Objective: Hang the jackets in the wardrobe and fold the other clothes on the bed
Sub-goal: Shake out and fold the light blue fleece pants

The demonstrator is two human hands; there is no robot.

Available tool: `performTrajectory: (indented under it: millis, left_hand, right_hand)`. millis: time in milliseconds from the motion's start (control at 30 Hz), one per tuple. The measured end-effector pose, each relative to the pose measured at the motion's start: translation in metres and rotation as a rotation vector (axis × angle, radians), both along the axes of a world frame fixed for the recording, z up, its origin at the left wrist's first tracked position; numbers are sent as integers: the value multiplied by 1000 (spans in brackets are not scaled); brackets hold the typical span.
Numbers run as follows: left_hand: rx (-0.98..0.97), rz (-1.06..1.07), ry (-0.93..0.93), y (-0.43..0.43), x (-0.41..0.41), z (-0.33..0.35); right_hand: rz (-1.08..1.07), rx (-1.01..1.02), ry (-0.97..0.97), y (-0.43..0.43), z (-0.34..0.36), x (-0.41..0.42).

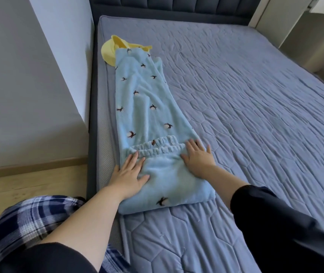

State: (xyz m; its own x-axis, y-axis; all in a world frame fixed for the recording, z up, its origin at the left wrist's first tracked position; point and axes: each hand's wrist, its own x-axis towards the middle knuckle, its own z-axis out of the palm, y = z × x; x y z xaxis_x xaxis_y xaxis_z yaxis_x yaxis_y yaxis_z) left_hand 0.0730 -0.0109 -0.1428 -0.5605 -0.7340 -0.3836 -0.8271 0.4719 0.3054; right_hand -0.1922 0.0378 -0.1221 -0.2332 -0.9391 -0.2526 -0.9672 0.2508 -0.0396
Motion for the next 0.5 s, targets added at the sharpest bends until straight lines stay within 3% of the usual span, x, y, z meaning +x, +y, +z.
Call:
performTrajectory:
  millis: [100,200,267,333,400,500]
  left_hand:
    - [-185,-17,12,6,1,0]
    - [-417,-123,54,15,-3,0]
    - [-395,-159,19,17,-5,-5]
    - [-311,-127,-17,17,-4,-10]
    - [-301,-103,-9,15,-5,-10]
    - [-315,-105,65,13,-4,-5]
  right_hand:
    - [-26,-148,27,-8,4,6]
    - [277,-295,-85,10,-2,25]
    - [353,-159,-100,24,-9,25]
    - [229,-66,-77,27,-11,21]
    - [181,-108,-80,24,-6,25]
    - [357,-187,-163,37,1,44]
